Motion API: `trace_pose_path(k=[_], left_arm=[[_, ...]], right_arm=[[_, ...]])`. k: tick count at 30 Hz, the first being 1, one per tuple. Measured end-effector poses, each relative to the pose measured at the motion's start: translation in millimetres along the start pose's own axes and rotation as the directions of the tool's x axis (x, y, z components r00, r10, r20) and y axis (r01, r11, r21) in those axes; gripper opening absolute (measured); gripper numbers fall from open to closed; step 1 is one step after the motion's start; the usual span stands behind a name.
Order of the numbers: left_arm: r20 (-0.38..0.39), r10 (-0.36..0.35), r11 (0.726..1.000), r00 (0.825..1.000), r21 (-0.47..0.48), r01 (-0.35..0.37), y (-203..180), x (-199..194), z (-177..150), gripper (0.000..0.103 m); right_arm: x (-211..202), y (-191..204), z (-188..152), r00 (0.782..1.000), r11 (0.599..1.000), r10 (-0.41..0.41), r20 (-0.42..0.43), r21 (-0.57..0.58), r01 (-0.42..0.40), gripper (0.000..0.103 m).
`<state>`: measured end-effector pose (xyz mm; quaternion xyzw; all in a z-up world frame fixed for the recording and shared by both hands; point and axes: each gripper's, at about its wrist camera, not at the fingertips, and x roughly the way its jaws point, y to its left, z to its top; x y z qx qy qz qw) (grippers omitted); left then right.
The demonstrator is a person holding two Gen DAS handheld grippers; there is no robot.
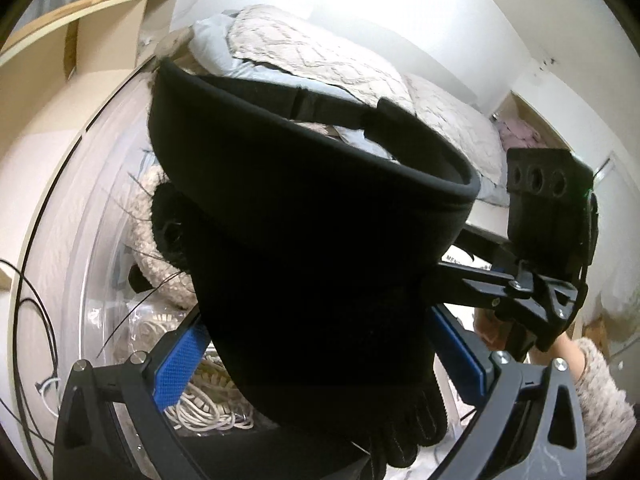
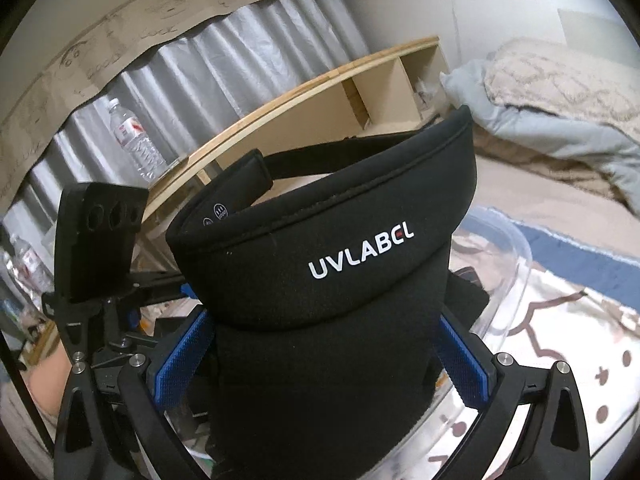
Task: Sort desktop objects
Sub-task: 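Move the held black visor cap over the clear bin with the left tool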
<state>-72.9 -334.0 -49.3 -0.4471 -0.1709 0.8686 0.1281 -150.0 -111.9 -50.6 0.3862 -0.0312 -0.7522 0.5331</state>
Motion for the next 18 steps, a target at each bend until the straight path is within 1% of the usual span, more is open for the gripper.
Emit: trace_pose_path(k=[2,4,5,7,8,9,12,16,18], left_arm=[[-0.001,-0.004,1.0,1.0,-0.021,0.004,2,1,-1,0.103],[-0.006,0.02,1.0,1.0,-0.017,-0.021,0,2,-3,0.103],[-0.005,0.043,0.999,0.999,0.006,-0.043,-1,1,-5,0.103],[-0.008,0.078,0.996,0.997,0.053,-0.078,-7,1,-9,0.103],[-0.007,0.101,0.993,0.995,0.069,-0.1,-13,-4,-13,0.103],[-0.004,0.108,0.991,0.994,0.077,-0.107,-13,-5,-15,0.103],[0.005,0.11,0.991,0.994,0.08,-0.11,-8,-10,-18,0.103],[0.051,0.127,0.989,0.991,0.066,-0.131,-12,-23,-24,0.103],[0.072,0.13,0.99,0.989,0.046,-0.134,-13,-28,-24,0.103]], right_arm=[[2,-6,-1,1.0,0.999,0.018,-0.01,0.049,-0.017,0.103],[1,-12,-4,0.999,0.995,0.031,-0.018,0.09,-0.029,0.103],[1,-13,-5,1.0,0.995,0.019,-0.02,0.096,-0.017,0.103],[-1,-11,-5,0.999,0.996,-0.048,-0.014,0.074,0.049,0.103],[-2,-12,-6,0.998,0.995,-0.067,-0.012,0.067,0.067,0.103],[-4,-13,-6,0.996,0.994,-0.085,-0.007,0.068,0.086,0.103],[-10,-15,-7,0.995,0.993,-0.097,0.009,0.071,0.096,0.103],[-24,-10,-5,0.988,0.988,-0.148,0.034,0.046,0.146,0.103],[-33,-11,-4,0.986,0.986,-0.158,0.055,0.053,0.156,0.103]])
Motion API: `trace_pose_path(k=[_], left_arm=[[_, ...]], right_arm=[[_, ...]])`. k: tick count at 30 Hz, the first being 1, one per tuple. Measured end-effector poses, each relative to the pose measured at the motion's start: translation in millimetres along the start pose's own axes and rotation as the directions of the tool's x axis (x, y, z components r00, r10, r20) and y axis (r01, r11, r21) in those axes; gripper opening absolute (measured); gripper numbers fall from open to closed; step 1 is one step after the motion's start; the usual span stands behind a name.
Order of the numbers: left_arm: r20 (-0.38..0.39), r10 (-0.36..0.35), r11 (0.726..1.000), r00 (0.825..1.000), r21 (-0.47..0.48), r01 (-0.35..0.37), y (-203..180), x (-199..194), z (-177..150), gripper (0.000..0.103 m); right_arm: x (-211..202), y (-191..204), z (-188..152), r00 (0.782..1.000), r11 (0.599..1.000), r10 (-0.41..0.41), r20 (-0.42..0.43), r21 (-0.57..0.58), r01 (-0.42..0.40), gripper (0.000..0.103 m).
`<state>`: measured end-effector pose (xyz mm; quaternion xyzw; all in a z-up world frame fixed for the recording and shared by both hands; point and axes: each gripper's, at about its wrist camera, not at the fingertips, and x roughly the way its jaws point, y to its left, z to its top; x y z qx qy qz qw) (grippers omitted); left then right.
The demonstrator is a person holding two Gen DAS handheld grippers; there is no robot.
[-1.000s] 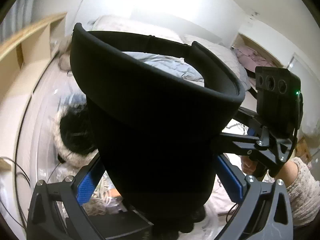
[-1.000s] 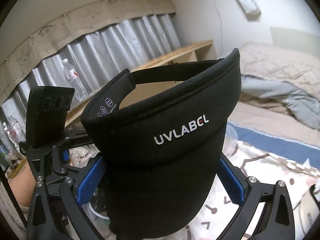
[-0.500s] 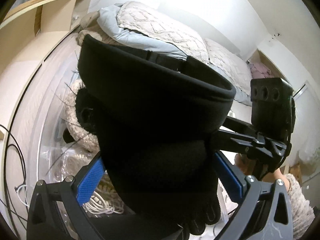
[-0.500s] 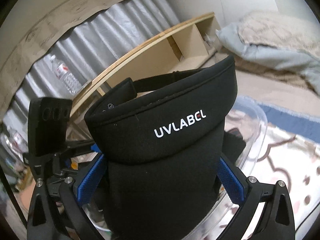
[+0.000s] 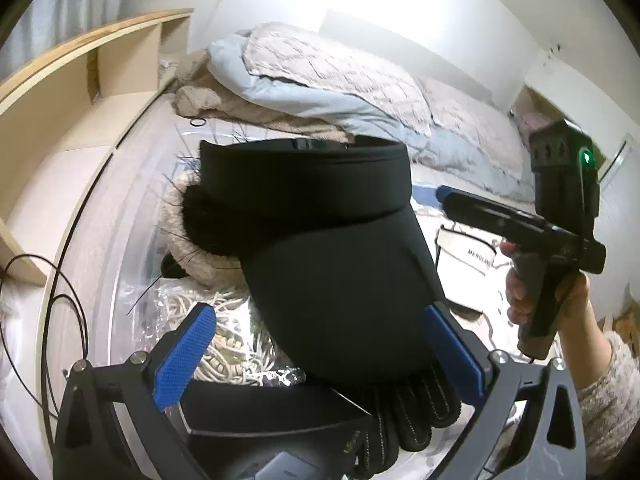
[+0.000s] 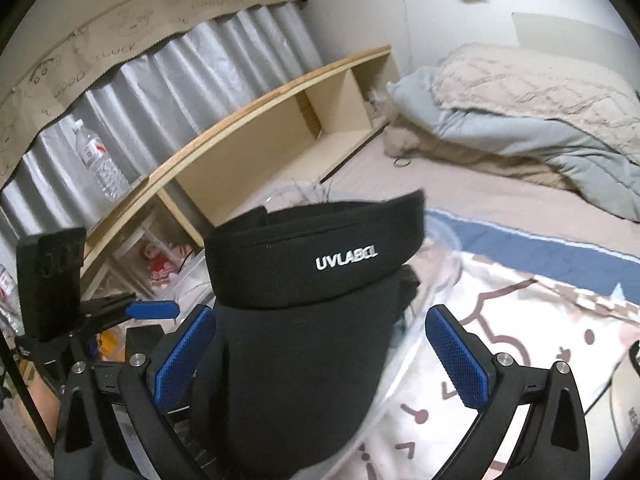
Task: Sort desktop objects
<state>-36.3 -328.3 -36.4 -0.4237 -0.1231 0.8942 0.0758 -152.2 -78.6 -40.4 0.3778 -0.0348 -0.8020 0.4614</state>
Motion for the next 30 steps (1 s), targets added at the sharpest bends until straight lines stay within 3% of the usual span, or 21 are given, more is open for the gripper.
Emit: trace_pose_path(k=[3,4,5,7,12,18,22,26,30], left_arm=[[0.04,0.009,1.0,0.999,-0.025,-0.008,0,-9,-3,0.103],[0.053,0.018,1.0,0.998,-0.026,-0.016,-1,-11,-4,0.103],[0.06,0.031,0.999,0.998,-0.024,-0.03,-1,-11,-4,0.103],[0.058,0.063,0.998,0.996,-0.018,-0.062,-4,-11,-6,0.103],[0.049,0.118,0.992,0.992,0.036,-0.119,-9,-2,-10,0.103],[0.059,0.137,0.989,0.989,0.055,-0.14,-11,-2,-13,0.103],[0.061,0.137,0.989,0.989,0.042,-0.14,-10,-3,-14,0.103],[0.072,0.126,0.992,0.989,0.014,-0.127,-11,-8,-14,0.103],[0.081,0.12,0.993,0.989,0.006,-0.121,-17,-14,-15,0.103]], right_arm=[[-8,-5,1,0.999,0.999,0.027,0.026,0.047,-0.028,0.103],[-7,-7,2,0.999,0.997,0.035,0.017,0.07,-0.036,0.089],[-4,-8,3,0.999,0.995,0.042,0.008,0.088,-0.043,0.059],[6,-10,5,1.0,0.992,0.019,-0.018,0.124,-0.017,0.048],[30,-12,6,0.999,0.986,0.034,-0.042,0.163,-0.027,0.048],[51,-5,3,0.998,0.985,0.047,-0.043,0.169,-0.039,0.047],[49,-6,-1,0.999,0.989,0.016,-0.045,0.149,-0.009,0.047],[36,-14,0,0.998,0.979,0.057,-0.037,0.196,-0.049,0.048],[14,1,1,0.995,0.985,0.101,0.001,0.144,-0.1,0.048]])
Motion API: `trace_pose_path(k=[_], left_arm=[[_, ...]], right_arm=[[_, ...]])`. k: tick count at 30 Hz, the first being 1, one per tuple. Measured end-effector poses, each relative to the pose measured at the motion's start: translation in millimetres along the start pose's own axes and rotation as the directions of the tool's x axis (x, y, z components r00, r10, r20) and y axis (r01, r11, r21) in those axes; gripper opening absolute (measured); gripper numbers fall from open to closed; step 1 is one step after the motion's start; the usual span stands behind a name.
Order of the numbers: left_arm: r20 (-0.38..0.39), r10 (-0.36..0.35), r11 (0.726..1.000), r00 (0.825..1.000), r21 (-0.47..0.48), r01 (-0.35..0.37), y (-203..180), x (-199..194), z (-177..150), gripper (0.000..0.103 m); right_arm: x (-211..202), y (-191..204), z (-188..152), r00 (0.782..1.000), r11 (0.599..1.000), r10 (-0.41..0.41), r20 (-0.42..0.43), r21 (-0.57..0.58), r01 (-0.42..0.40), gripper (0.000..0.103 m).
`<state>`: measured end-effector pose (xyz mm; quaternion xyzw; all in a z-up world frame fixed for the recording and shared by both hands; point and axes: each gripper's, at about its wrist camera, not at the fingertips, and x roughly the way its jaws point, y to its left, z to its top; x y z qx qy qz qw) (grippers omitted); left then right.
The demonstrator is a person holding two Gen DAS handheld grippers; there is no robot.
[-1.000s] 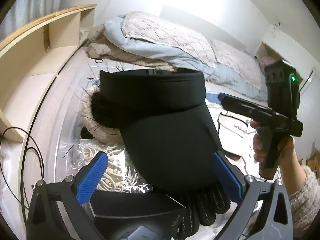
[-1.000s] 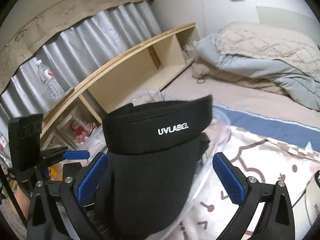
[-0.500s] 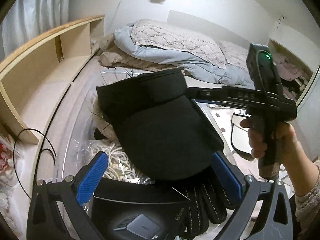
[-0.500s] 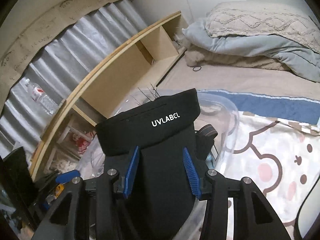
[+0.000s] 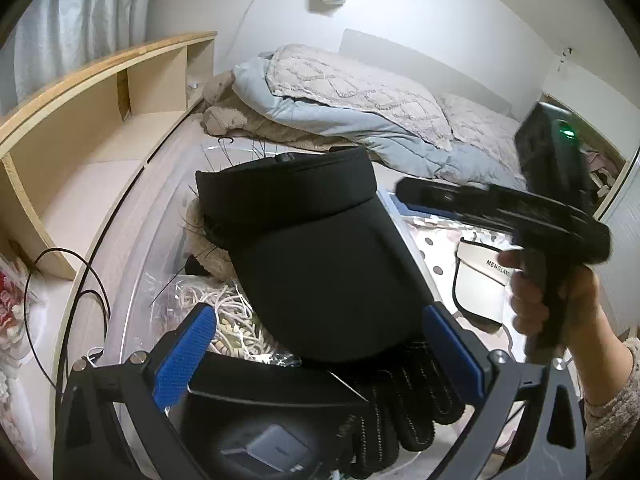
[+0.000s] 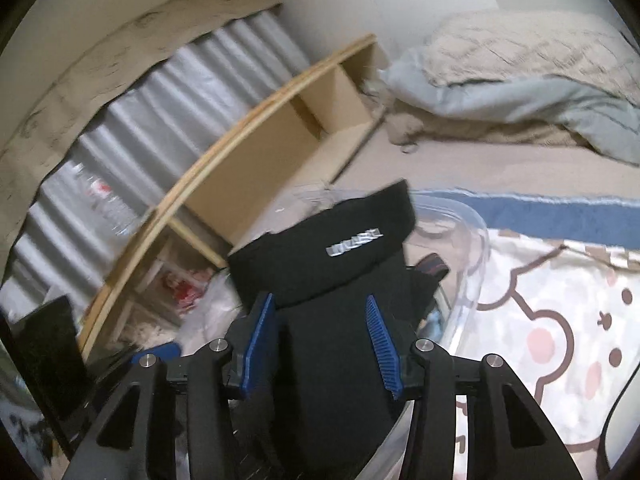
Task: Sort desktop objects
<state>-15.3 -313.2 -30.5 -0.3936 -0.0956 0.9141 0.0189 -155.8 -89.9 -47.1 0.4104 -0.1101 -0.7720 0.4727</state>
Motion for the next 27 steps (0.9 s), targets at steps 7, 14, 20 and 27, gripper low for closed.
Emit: trace_pose_path(k=[7,14,20,27], left_arm=[[0.029,0.015,1.0,0.999,-0.02,-0.015,-16,-18,-5,0.103],[0.074,0.033,0.999,0.997,-0.01,-0.033,-45,-35,-17,0.103],[0.104,0.047,0.999,0.993,0.002,-0.048,-72,-43,-27,0.103],[0.133,0.044,0.999,0.99,0.014,-0.046,-103,-48,-33,0.103]], right_arm=[[-42,39,-16,1.0,0.989,0.01,0.023,-0.151,-0.007,0.049],[-86,48,-33,0.996,0.973,-0.024,0.088,-0.227,0.044,0.085],[-122,42,-47,0.985,0.958,-0.084,0.15,-0.26,0.121,0.099],[-155,32,-65,0.975,0.943,-0.138,0.176,-0.279,0.184,0.103]])
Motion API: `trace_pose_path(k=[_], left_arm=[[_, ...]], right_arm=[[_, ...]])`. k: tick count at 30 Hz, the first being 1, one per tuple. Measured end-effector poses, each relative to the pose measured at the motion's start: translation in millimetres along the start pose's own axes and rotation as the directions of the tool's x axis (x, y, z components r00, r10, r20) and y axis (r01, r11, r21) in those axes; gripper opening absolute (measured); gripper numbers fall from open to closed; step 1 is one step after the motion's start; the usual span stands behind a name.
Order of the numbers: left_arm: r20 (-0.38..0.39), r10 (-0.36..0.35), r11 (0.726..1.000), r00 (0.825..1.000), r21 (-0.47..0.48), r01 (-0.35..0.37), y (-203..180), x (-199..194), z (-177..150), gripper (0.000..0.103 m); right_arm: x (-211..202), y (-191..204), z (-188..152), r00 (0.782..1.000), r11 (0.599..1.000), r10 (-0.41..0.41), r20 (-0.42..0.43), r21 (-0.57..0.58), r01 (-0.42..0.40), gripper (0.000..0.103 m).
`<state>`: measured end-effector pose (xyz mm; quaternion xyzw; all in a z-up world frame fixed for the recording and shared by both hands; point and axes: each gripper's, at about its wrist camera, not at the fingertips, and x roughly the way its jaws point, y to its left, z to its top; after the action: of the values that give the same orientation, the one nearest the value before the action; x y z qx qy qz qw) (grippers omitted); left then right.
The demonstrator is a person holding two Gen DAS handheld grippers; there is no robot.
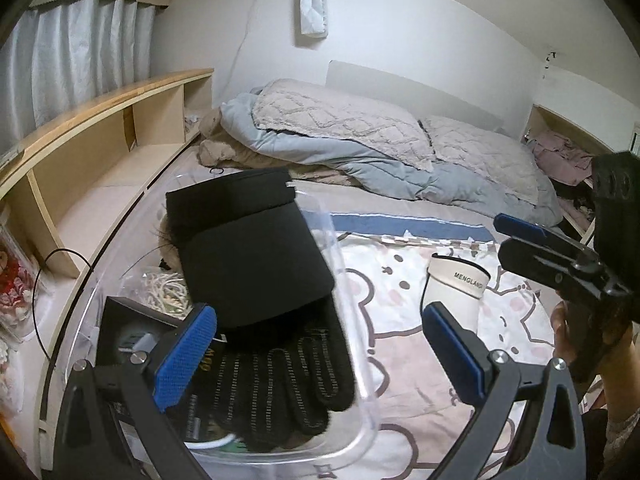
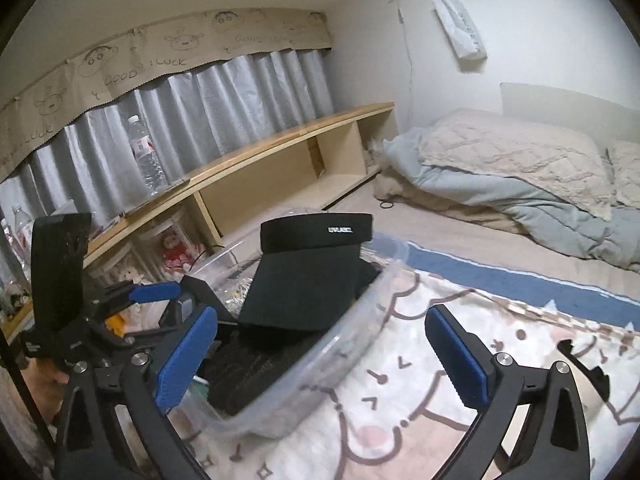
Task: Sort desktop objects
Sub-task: 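Move both tools to the white MENGLANDI visor on the sheet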
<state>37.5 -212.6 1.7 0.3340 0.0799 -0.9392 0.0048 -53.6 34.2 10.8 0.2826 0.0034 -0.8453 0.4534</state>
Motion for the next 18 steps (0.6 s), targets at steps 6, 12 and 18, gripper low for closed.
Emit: trace_pose_path(k=[6,12,18], left_arm=[[0.044,0.001,1.0,0.999,0.024,-0.002,-33,-5,-3,0.103],[0.068,-0.003,0.998,0.998,0.061,-0.001,-72,0,-4,0.103],[0.109,-0.047,0.994,0.993,0.102,0.036,-114,6,-4,0.103]], right_arm=[[-36,-15,-10,0.993,0.996,-0.092,0.072,-0.017,0.093,0.103],[-75,-35,-23,0.983,0.988,-0.155,0.103,-0.008,0.156,0.103],[-111,-59,-39,0.957,0.963,-0.266,0.114,-0.015,0.269,0.103]])
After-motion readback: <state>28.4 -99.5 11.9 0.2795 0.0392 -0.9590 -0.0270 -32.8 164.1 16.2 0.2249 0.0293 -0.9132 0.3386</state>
